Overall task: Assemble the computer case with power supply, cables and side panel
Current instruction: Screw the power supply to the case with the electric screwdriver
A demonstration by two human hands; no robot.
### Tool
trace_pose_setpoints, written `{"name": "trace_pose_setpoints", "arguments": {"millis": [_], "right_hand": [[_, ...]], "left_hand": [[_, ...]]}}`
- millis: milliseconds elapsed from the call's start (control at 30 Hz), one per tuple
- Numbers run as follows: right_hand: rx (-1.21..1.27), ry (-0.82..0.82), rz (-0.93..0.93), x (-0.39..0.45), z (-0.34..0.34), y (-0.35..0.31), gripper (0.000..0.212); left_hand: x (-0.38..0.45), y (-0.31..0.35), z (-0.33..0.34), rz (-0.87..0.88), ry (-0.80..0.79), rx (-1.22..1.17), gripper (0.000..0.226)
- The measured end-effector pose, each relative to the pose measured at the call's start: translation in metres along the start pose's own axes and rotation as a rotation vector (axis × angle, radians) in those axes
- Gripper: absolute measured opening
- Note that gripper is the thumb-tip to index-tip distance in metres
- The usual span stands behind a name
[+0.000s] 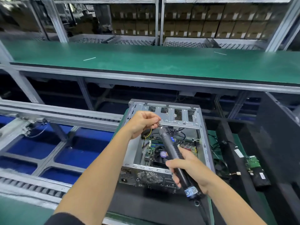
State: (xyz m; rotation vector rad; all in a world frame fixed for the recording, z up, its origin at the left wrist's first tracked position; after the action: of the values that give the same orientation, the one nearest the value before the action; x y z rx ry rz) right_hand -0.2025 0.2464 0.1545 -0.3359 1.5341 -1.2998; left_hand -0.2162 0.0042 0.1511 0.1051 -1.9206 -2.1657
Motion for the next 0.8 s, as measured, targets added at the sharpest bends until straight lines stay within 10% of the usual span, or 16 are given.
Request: {"name": "trace_pose_setpoints", "arguments": {"millis": [400,800], "right_hand": [[-0.008,-0.114,0.122,-0.02,0.019,0.023,0.027],[0.114,0.048,0.077,-0.023,0.084,0.057,0.04]], "left_hand": [[-0.039,0.019,-0.007,-0.044,-0.268,0.557,0.027],[-0.073,0.005,-0.028,-0.188,-0.356,0.286,0.019]]}}
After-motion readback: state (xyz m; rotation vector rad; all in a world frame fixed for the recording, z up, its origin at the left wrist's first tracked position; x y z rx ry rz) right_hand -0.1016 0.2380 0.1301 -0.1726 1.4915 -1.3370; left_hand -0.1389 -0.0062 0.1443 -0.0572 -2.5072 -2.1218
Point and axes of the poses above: each hand's wrist, its own x-axis towards the middle knuckle, its own z-axis out of the palm, y = z × x, the point moved 2 cm from there along x, towards the middle knuckle, and after that the axes turned 9 degrees about z, right-handed, at the moved point
